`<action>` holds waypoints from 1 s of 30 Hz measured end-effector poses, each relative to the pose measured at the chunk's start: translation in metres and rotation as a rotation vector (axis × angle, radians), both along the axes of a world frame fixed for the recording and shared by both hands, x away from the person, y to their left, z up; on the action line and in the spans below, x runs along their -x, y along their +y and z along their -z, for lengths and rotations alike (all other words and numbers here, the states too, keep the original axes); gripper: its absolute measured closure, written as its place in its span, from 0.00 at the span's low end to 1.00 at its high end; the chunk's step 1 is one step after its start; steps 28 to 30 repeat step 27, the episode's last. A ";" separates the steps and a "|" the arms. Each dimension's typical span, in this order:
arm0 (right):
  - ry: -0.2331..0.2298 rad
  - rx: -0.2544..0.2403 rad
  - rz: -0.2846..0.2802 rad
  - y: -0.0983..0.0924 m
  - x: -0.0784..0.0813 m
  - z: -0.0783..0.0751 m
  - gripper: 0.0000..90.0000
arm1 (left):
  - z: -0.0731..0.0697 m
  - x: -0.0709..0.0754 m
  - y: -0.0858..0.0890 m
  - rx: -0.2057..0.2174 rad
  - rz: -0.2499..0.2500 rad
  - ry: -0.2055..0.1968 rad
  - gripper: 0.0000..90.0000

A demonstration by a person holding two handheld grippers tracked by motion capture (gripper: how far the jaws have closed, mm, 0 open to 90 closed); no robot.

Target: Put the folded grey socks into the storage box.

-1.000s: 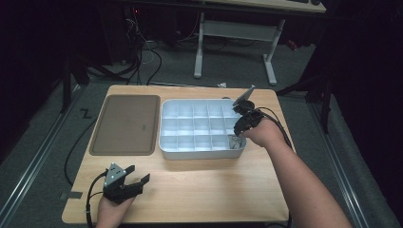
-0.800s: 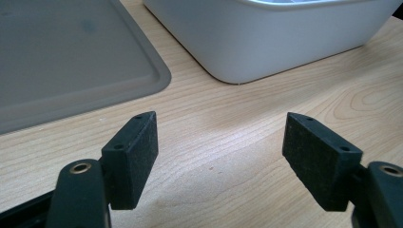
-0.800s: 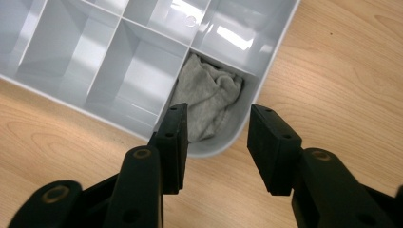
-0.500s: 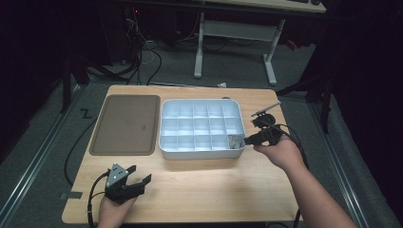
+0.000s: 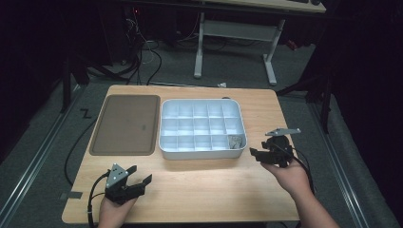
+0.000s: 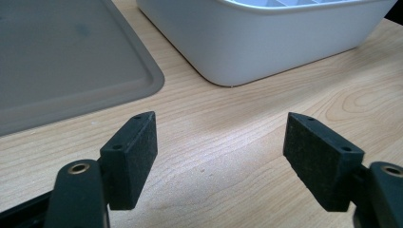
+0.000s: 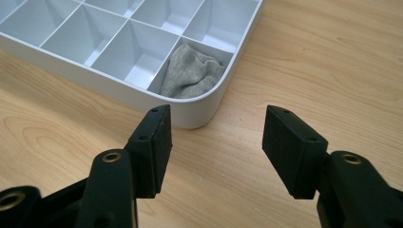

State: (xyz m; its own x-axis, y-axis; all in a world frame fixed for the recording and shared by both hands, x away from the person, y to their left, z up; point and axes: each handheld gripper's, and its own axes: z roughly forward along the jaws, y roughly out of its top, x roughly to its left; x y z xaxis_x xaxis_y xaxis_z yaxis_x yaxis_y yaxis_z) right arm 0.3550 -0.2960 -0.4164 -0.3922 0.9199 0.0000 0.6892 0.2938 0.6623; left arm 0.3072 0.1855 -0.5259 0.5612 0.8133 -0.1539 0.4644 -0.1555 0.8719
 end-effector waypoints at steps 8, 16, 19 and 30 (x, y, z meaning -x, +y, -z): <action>-0.210 -0.107 0.005 -0.013 0.024 0.033 0.41 | -0.001 -0.001 0.000 -0.012 -0.001 -0.013 0.29; -0.377 -0.157 0.022 -0.011 0.063 0.077 0.33 | -0.001 0.003 -0.002 -0.040 -0.025 -0.027 0.25; -0.475 -0.216 0.124 -0.014 0.094 0.110 0.39 | 0.001 0.006 -0.004 -0.060 -0.029 -0.023 0.25; -0.485 -0.267 0.081 -0.017 0.106 0.097 0.30 | -0.002 0.007 -0.006 -0.093 -0.051 -0.029 0.20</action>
